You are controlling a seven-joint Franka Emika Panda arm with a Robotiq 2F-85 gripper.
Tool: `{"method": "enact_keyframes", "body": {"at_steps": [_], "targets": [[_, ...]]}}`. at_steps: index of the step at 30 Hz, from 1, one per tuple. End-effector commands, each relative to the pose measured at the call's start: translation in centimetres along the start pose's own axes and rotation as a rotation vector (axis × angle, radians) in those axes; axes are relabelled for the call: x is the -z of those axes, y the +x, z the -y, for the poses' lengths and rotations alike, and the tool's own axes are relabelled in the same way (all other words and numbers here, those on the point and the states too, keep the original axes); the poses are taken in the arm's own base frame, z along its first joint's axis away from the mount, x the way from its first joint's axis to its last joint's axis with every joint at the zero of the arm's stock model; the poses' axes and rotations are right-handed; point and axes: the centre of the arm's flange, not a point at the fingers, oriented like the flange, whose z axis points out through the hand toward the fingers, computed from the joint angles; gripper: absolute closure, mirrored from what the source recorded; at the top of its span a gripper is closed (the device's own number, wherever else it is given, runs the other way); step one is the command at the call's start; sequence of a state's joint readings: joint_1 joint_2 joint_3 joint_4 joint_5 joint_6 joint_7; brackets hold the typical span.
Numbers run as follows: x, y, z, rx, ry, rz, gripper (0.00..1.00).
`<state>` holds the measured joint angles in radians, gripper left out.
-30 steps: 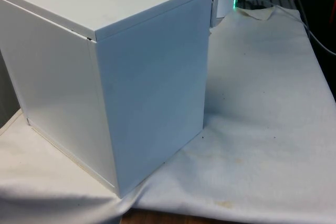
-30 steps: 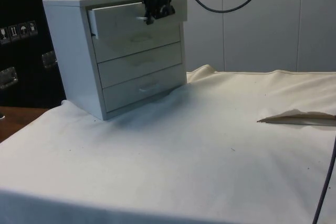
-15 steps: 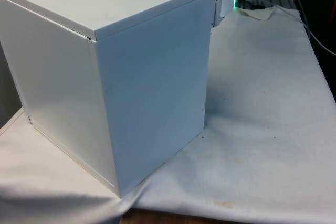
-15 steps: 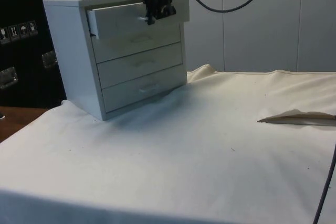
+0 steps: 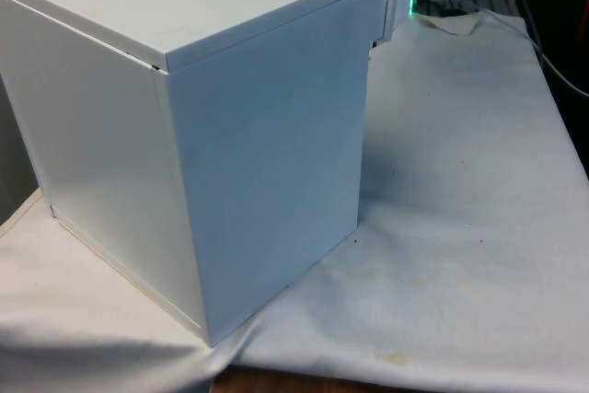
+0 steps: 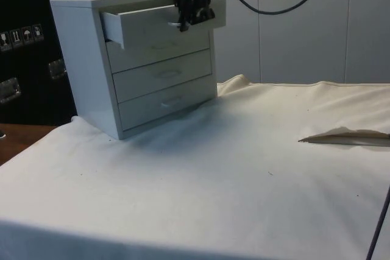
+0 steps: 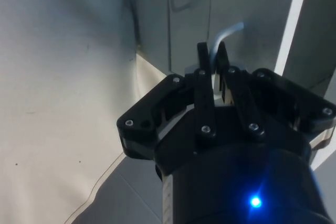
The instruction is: Open the drawer, then close it.
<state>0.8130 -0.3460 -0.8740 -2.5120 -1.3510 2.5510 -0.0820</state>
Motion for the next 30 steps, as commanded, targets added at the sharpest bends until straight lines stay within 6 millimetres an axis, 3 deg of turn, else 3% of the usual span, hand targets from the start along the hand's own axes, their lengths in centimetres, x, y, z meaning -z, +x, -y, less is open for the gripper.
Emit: {"method": "enact_keyframes", "body": {"at_steps": [1,9,30], "targets": [[0.4,-0.4,0.6,0.008,-0.007,0.001,0.98],[1.1,0.0,1.6,0.011,0.011,-0.008,0.98],[5.2,0.1,4.8,0.030,0.008,-0.003,0.98]]}}
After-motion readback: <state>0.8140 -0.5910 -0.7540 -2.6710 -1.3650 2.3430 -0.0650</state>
